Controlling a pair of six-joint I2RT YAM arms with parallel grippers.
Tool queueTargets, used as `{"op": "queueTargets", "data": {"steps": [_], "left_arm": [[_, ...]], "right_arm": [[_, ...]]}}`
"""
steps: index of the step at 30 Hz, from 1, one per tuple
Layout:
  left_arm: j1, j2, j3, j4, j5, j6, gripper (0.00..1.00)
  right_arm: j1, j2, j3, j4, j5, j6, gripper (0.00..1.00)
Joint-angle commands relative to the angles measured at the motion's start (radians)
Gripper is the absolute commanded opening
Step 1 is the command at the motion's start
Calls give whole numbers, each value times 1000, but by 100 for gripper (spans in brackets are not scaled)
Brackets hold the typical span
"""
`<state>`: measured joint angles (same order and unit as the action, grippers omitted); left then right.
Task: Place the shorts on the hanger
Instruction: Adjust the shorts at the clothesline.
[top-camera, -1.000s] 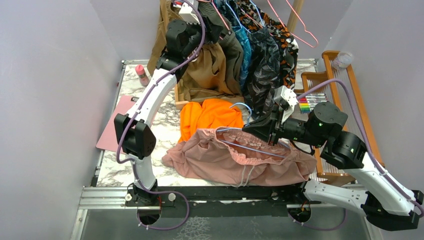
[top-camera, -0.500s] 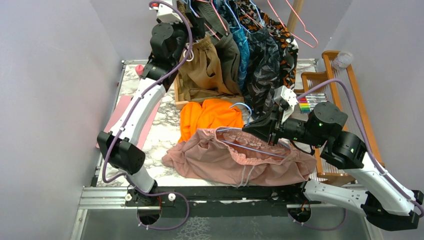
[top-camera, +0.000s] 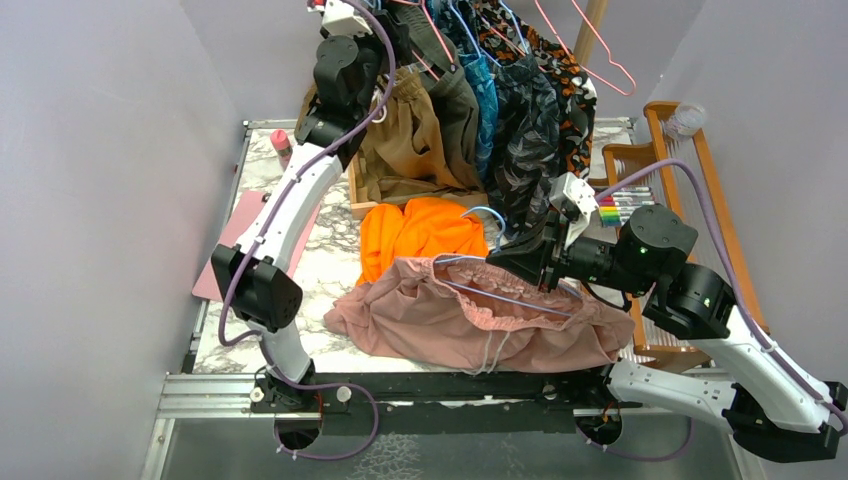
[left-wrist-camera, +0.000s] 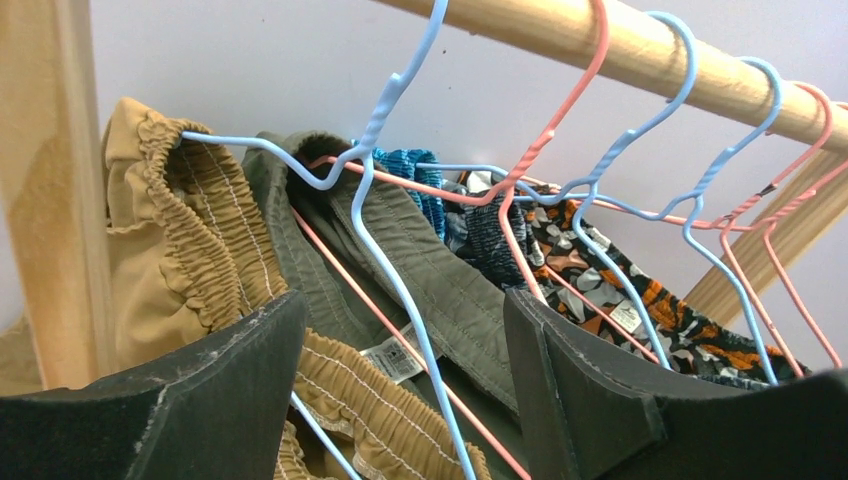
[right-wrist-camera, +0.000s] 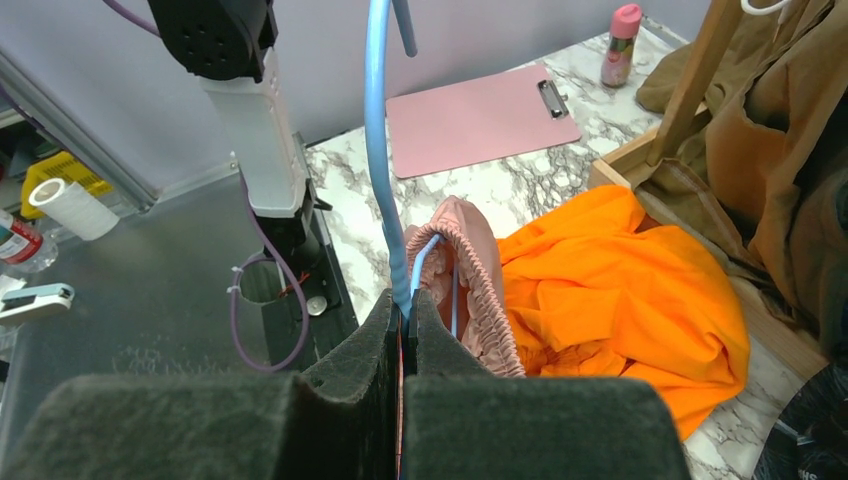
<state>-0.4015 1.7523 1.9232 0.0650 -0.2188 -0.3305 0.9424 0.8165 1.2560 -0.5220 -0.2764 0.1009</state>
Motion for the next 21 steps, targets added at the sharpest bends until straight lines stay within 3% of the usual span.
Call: {"op": "queueTargets", "data": {"steps": [1, 21], "left_arm": [[-2, 39, 48, 22, -2, 2, 70], [-14, 119, 105, 75, 163, -106, 31]], "right_arm": [[1, -20, 10, -1, 24, -21, 1], [1, -31, -22, 9, 36, -35, 1]]}}
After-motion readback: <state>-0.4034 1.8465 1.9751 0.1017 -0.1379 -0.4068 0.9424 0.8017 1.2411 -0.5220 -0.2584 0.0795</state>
